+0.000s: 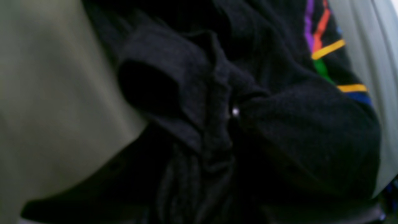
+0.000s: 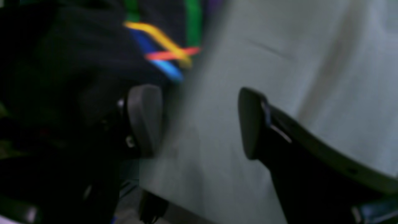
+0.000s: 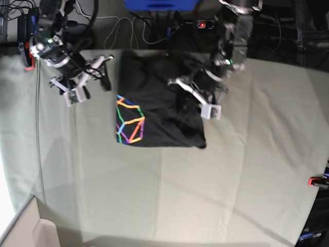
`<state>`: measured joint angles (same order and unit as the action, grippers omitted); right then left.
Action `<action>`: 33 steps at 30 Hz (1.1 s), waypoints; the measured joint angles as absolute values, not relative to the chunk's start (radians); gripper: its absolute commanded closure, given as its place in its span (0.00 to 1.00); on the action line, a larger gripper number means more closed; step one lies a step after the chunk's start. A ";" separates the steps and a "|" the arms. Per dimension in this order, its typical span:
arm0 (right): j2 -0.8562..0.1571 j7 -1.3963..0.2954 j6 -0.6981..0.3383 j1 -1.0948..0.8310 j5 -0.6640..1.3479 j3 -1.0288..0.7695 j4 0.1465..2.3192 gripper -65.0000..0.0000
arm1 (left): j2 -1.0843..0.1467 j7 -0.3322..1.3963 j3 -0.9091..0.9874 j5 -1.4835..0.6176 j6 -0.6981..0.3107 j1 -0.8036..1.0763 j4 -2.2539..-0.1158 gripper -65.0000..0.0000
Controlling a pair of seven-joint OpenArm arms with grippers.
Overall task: Layout the t-shirt on the table in an organized manner, then fold the t-shirt properly
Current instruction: 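Grasp the folded shirt's edge with the left gripper and flip it over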
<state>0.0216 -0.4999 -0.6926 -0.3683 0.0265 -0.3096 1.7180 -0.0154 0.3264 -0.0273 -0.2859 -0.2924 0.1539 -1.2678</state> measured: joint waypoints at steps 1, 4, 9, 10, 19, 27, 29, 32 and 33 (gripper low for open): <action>0.024 -0.501 -0.692 -0.367 0.027 -0.315 1.718 0.40 | -0.050 0.346 -0.065 -0.284 -0.289 0.129 -1.267 1.00; 0.030 -0.501 -0.693 -0.356 0.027 -0.334 1.718 0.40 | -0.149 0.365 -0.192 -0.278 -0.282 0.054 -1.262 1.00; 0.020 -0.499 -0.693 -0.342 0.027 -0.361 1.718 0.40 | -0.301 0.361 -0.485 -0.163 -0.288 -0.101 -1.243 1.00; 0.018 -0.502 -0.693 -0.345 0.027 -0.364 1.718 0.40 | -0.317 0.360 -0.551 -0.128 -0.288 -0.137 -1.240 1.00; 0.014 -0.501 -0.692 -0.324 0.027 -0.368 1.718 0.40 | -0.332 0.343 -0.944 0.269 -0.282 -0.353 -1.198 1.00; -0.012 -0.506 -0.693 -0.317 0.026 -0.364 1.718 0.40 | -0.285 0.133 -0.940 0.407 -0.289 -0.355 -1.190 1.00; -0.011 -0.508 -0.692 -0.302 0.024 -0.364 1.718 0.40 | -0.285 0.089 -0.923 0.411 -0.290 -0.351 -1.186 1.00; -0.010 -0.498 -0.692 -0.290 0.033 -0.363 1.718 0.40 | -0.285 0.046 -0.862 0.407 -0.296 -0.347 -1.182 1.00; -0.010 -0.499 -0.692 -0.292 0.031 -0.363 1.718 0.40 | -0.279 0.031 -0.842 0.410 -0.293 -0.349 -1.168 1.00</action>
